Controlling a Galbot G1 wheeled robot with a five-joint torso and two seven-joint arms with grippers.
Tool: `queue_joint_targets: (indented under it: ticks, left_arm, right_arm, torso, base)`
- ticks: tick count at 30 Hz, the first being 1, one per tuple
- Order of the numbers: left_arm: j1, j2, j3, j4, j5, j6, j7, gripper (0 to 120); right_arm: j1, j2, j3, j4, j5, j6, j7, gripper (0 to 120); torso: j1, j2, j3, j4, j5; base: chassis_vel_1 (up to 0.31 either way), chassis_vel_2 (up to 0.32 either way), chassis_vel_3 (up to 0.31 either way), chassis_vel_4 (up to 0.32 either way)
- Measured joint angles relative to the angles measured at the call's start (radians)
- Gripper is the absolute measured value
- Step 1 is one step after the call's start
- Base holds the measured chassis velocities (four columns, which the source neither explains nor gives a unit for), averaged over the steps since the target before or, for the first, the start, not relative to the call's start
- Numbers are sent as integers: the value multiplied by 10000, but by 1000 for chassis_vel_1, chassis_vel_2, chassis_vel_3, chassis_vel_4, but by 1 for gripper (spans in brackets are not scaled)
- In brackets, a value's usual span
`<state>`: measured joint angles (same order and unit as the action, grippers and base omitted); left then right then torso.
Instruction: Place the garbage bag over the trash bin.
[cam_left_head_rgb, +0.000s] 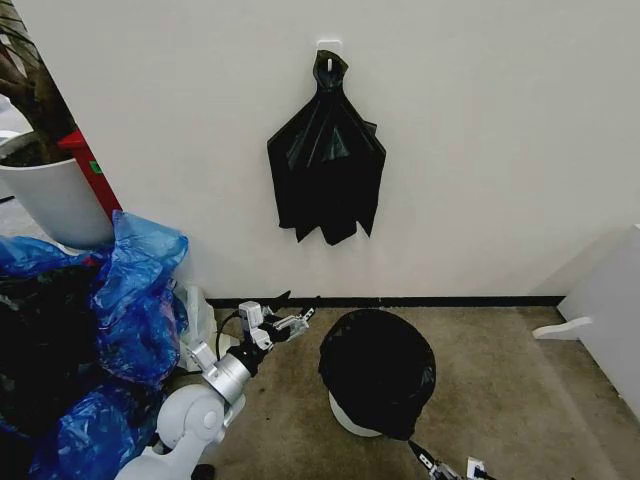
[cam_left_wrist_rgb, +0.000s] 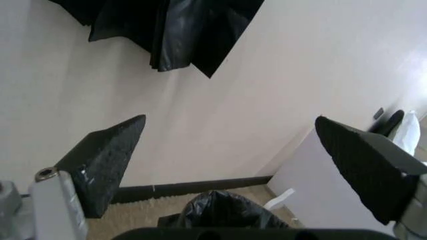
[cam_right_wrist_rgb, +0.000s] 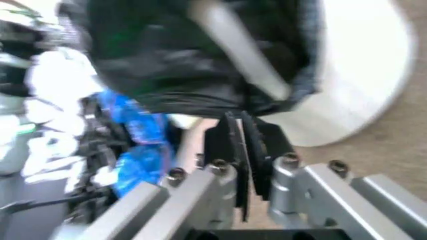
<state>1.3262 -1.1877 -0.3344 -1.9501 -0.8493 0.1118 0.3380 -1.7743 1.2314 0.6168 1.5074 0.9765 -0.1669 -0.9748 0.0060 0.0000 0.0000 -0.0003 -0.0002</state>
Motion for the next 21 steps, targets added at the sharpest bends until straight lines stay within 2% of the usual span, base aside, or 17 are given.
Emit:
queue_joint_targets:
  ticks: [5, 9, 13, 16, 21]
  left_arm:
    - [-28, 56, -36, 127, -411, 103, 80, 100]
    - [-25, 68, -40, 88, -477, 152, 76, 100]
    - [-4, 63, -20, 46, -420, 162, 75, 100]
    - [3, 55, 4, 46, -371, 162, 74, 100]
    - [8, 25, 64, 40, -292, 161, 70, 100]
  right_arm:
    - [501, 38, 227, -1167, 209, -363, -1776, 26]
    - [738, 83, 111, -1524, 700, -591, -1848, 38]
    - [1067, 199, -119, -1855, 1059, -771, -1645, 55]
    - [1161, 235, -216, -1904, 1123, -803, -1501, 63]
    - [1432, 289, -359, -2079, 1239, -848, -1320, 84]
  torso:
    - [0, 0, 0, 1, 3]
    - [0, 0, 0, -1, 1]
    - [0, 0, 0, 0, 3]
    - [0, -1, 1, -1, 1]
    - [0, -2, 1, 0, 2]
  base:
    - [0, 0, 0, 0]
    - [0, 0, 0, 0]
    - [0, 0, 0, 0]
    - [0, 0, 0, 0]
    - [0, 0, 0, 0]
